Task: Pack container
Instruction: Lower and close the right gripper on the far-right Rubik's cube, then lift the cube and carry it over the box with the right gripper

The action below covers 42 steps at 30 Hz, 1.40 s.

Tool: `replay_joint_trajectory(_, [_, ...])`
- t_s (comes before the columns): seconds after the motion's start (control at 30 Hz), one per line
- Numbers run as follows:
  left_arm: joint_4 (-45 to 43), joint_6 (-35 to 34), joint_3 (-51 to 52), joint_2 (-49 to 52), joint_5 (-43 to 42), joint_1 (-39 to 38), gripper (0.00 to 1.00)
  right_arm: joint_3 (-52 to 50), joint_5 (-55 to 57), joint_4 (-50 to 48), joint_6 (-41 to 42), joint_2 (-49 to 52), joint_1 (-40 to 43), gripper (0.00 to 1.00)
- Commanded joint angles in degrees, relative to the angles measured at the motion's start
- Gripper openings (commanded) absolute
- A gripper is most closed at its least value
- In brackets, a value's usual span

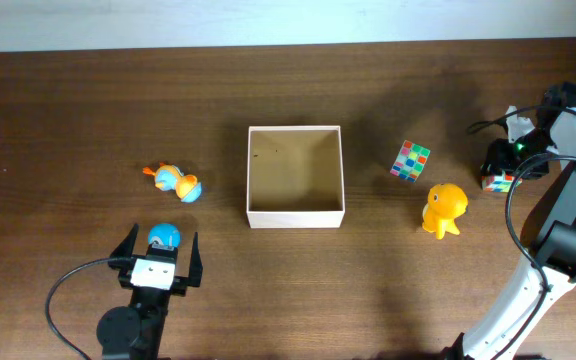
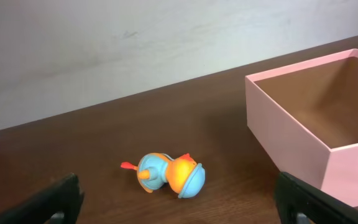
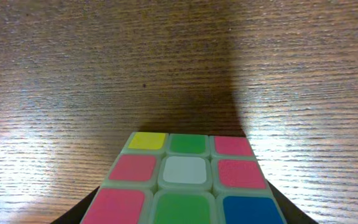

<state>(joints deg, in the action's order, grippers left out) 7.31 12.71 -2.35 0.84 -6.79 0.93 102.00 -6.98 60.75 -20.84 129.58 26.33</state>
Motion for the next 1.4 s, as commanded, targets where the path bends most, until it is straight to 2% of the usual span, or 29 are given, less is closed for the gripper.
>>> replay_joint_trajectory(0.0, [-0.1, 0.7, 0.4, -0.5, 0.4, 0.3, 0.99, -0.3, -0.4, 0.0, 1.7, 0.3, 0.3, 0.52])
replay_joint_trajectory(0.27, [-0.2, 0.7, 0.4, -0.5, 0.4, 0.3, 0.99, 2.8, -1.3, 1.7, 4.0, 0.3, 0.3, 0.50])
replay_joint_trajectory(0.53, [-0.1, 0.7, 0.4, -0.5, 0.4, 0.3, 0.99, 12.7, -5.3, 7.9, 6.4, 0.3, 0.3, 0.50])
replay_joint_trajectory(0.87, [-0.1, 0.7, 0.4, -0.5, 0.4, 0.3, 0.99, 28.4, -21.7, 17.0, 6.1, 0.3, -0.8, 0.50])
replay_joint_trajectory(1.13, [-0.1, 0.7, 0.4, -0.5, 0.4, 0.3, 0.99, 37.8, -35.5, 22.3, 3.4, 0.0, -6.7, 0.48])
replay_joint_trajectory(1.37, [-0.1, 0.7, 0.4, -0.5, 0.4, 0.3, 0.99, 40.3, -42.4, 23.5, 1.9, -1.2, -17.4, 0.48])
